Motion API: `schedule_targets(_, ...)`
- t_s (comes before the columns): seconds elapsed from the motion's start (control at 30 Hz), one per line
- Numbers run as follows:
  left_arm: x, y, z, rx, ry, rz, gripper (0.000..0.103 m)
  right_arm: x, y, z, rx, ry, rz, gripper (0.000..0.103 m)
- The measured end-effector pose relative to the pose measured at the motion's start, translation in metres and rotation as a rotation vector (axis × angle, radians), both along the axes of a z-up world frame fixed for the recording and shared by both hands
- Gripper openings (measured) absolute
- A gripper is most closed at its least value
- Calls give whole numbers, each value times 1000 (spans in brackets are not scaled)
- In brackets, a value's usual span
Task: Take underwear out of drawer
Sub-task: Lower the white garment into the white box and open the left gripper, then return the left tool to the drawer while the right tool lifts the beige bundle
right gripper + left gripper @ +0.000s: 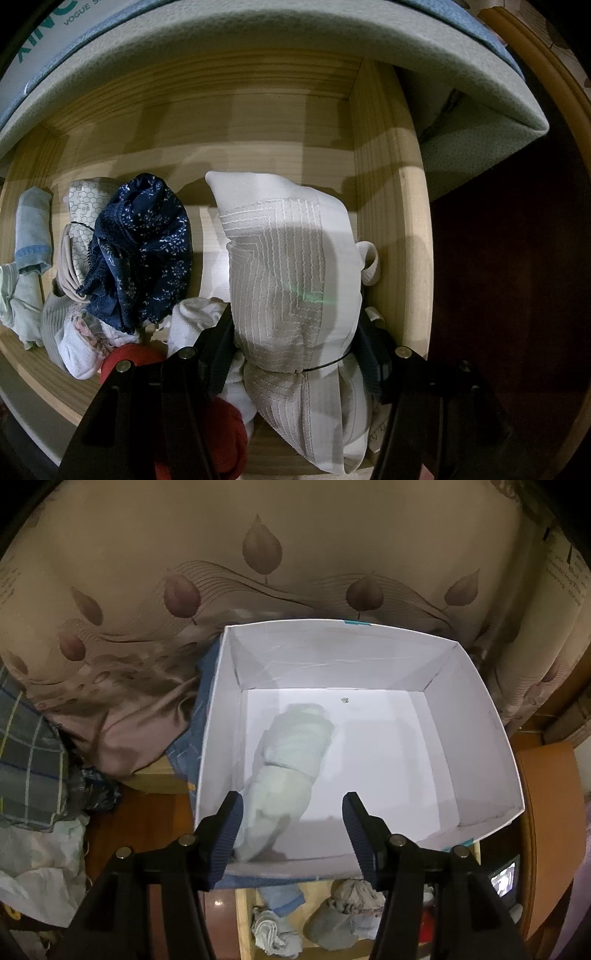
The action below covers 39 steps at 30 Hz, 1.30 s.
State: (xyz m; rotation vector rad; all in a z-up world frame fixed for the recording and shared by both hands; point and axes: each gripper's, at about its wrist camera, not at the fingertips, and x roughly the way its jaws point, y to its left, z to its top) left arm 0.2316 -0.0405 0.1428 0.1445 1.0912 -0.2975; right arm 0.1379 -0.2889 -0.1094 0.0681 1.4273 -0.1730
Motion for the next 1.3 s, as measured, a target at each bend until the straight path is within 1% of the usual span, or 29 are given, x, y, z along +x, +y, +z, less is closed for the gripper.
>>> schedule_targets(0.17,-21,14,2,12,-2,4,57,1,-1,-1,-2,3,2,55)
schedule_targets(0.27,-40,25,-4,24,3,2,57,1,-3,-1,-2,3,4,55)
schedule_targets(0.33,-51,32,-10,18,16,5,57,1,-4,0,-2,-1,2,54)
schedule_targets(0.43,-67,43,-25,22,31,26,57,-1,-8,3,9,-18,-9,54)
schedule_targets(0.6,-94,52,-55,87,-10,67,57,-2,-13,6,11,-37,-10,53)
schedule_targets(0.83,-132,52,-103,87,-36,119,57,-2,-22,15,28,-69,-6,53)
schedule_targets(0.93,-144,47,-122,92,-29,128,57,0,-22,23,27,-63,15,53)
schedule_targets(1.07,-152,46,-144,68,3,146,57,11,-20,43,10,-40,70,53)
schedule_targets(1.17,-157,47,-152,48,10,166,57,12,-14,54,-18,-10,114,53)
schedule_targets(1.3,-163,48,-160,19,25,180,57,13,-15,66,-4,52,149,53)
